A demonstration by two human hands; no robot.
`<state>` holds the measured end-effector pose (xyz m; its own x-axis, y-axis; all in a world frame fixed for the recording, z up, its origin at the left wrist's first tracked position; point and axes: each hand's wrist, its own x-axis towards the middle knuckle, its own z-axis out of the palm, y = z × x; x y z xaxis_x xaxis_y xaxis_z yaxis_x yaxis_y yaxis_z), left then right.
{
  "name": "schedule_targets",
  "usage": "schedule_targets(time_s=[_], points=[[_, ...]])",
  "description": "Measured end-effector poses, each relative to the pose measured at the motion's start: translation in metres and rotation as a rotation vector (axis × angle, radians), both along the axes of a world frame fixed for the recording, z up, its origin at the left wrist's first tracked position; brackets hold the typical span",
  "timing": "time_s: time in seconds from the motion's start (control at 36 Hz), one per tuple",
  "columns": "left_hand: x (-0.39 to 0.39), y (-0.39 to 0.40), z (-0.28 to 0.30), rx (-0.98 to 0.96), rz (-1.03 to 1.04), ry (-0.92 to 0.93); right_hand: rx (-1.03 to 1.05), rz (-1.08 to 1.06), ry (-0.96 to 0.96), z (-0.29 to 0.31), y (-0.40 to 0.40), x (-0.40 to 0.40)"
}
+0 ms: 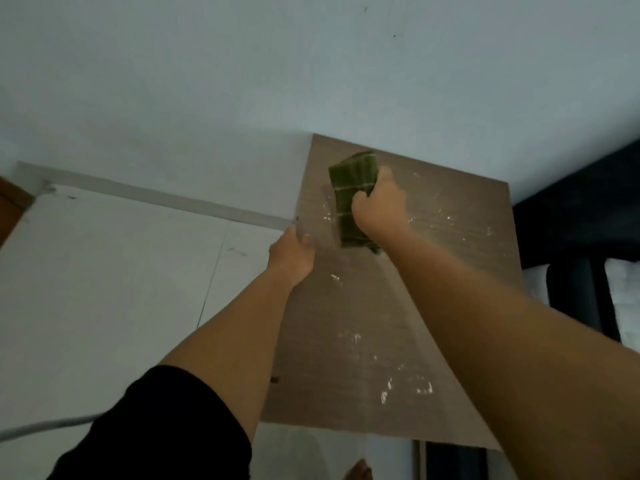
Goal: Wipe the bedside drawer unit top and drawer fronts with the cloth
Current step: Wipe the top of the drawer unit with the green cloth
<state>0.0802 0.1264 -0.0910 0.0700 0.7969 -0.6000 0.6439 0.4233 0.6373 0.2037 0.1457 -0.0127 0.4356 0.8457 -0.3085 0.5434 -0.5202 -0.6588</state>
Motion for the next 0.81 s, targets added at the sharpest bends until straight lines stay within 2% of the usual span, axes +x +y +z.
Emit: schedule_targets(time_s=[0.08, 0.17, 0.39, 0.47, 0.53, 0.81], points=[[0.016, 0.024, -0.005, 0.044, 0.101, -0.071, 0.059, 0.106, -0.21, -0.003, 0.042, 0.011], [0.026, 0.045, -0.023, 0.095, 0.116, -0.089, 0.106, 0.189, -0.387, -0.016, 0.078, 0.019], [0.029, 0.063, -0.065, 0.277, 0.11, -0.176, 0.33, 0.295, -0.629, -0.063, 0.134, 0.026], [0.029, 0.064, -0.07, 0.307, 0.109, -0.17, 0.346, 0.377, -0.718, -0.079, 0.144, 0.029], [0.03, 0.064, -0.069, 0.326, 0.115, -0.161, 0.318, 0.413, -0.741, -0.088, 0.148, 0.029], [0.032, 0.065, -0.072, 0.333, 0.123, -0.16, 0.19, 0.434, -0.613, -0.108, 0.155, 0.024]])
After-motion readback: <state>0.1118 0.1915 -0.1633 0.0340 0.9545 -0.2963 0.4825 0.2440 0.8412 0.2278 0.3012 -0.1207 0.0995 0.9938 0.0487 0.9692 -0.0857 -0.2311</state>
